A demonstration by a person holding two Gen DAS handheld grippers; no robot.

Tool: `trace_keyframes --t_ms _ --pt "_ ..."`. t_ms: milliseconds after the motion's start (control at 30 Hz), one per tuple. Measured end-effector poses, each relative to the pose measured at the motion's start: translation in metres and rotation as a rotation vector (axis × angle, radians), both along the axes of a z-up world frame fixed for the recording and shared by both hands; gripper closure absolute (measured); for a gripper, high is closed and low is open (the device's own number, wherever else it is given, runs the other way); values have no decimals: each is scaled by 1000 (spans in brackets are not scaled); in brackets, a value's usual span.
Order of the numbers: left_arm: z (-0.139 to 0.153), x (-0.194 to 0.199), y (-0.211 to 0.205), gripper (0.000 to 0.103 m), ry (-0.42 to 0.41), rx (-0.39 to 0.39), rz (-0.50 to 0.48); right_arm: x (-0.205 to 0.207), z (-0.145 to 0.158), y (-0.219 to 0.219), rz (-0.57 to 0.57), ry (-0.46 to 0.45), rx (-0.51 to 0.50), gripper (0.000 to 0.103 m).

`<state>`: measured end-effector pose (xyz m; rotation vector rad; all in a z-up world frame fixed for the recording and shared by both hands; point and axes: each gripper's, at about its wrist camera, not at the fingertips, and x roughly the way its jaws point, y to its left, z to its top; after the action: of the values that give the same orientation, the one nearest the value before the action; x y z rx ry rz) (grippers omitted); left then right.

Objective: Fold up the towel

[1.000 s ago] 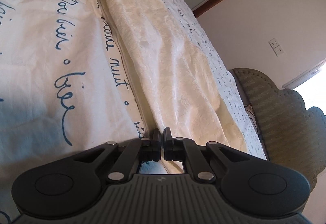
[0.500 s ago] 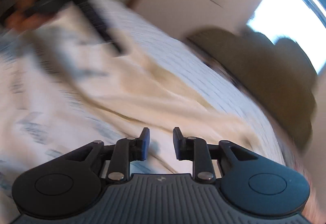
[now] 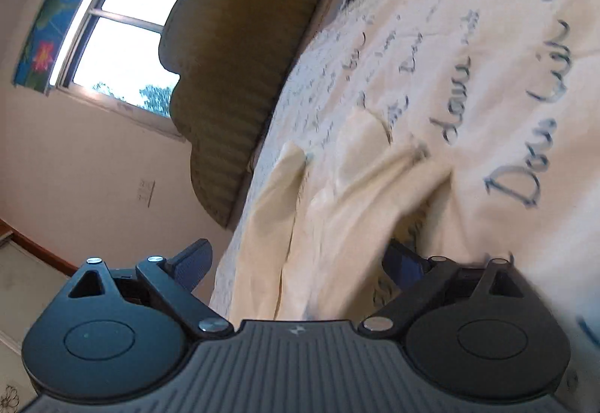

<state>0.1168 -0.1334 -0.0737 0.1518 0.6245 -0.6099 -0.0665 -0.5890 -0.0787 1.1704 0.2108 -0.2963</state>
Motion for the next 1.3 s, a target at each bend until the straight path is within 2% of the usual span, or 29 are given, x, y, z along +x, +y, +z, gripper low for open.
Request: trace_keyframes --t_ms 33,67,100,133,167,200,300,333,367,400,433,500,533,600,633,667,700,733,767,800,833,900,933,967,1100,1167,1200,1233,1300 --pt "0 -1 -1 10 -6 8 0 6 5 -4 -47 48 -62 18" --pt "-1 -1 -3 10 -12 18 1 11 10 -5 -73 91 -128 56" --pt "-1 -1 -4 10 -16 23 1 16 16 -7 -84 139 -195 77" --pt "0 -2 -4 9 -17 25 2 19 21 -6 -78 147 -241 86" --pt "0 -1 -4 9 -15 23 3 20 25 -4 -64 148 -284 88" --pt "0 -1 -4 8 -13 19 3 21 32 2 -61 190 -359 89" --pt "-1 -1 -4 8 -13 20 3 24 42 13 -73 392 -550 89" --pt "-1 -1 -4 7 -13 21 4 27 39 13 -59 465 -564 82" --pt "-1 0 -4 7 -13 21 4 27 36 10 -63 529 -551 67" --pt "-1 0 -4 7 -12 21 3 17 34 7 -108 562 -528 60" --pt "-1 0 -4 6 -11 20 3 5 35 7 -185 554 -522 53" --pt "-1 0 -4 6 -11 20 3 -16 46 20 -327 522 -575 52" --pt "-1 0 -4 6 -11 20 3 -22 52 31 -343 480 -631 50" --pt "-1 0 -4 5 -11 19 2 -21 54 40 -178 350 -669 38" --pt "-1 0 -4 5 -11 19 3 -13 52 39 -44 307 -638 23" --pt "-1 0 -4 5 -11 19 2 -2 48 38 68 318 -590 20" --pt "-1 0 -4 5 -11 19 3 10 40 35 129 382 -538 20" --pt "-1 0 -4 5 -11 19 3 15 36 34 75 452 -523 20" --pt "-1 0 -4 5 -11 19 3 16 40 35 -19 482 -538 20" --pt "-1 0 -4 4 -11 19 3 17 47 37 -64 451 -549 18" --pt "-1 0 -4 4 -11 19 3 21 55 38 -44 343 -534 18" --pt "-2 0 -4 4 -10 18 2 43 61 33 118 131 -388 17" --pt "-2 0 -4 3 -9 16 0 62 58 29 202 86 -286 8" --pt "-3 1 -4 3 -8 13 -2 81 53 27 236 85 -199 5" --pt "-4 1 -2 2 -3 5 -7 144 17 12 206 142 29 5" --pt "-4 2 -2 1 -1 1 -9 161 -7 4 208 66 210 4" --pt "-4 2 -2 1 0 -2 -10 166 -12 2 205 16 248 4" --pt "-5 2 -1 1 2 -5 -10 166 -8 3 177 0 241 5" --pt "-5 3 -1 1 4 -8 -11 159 13 10 115 3 143 15"
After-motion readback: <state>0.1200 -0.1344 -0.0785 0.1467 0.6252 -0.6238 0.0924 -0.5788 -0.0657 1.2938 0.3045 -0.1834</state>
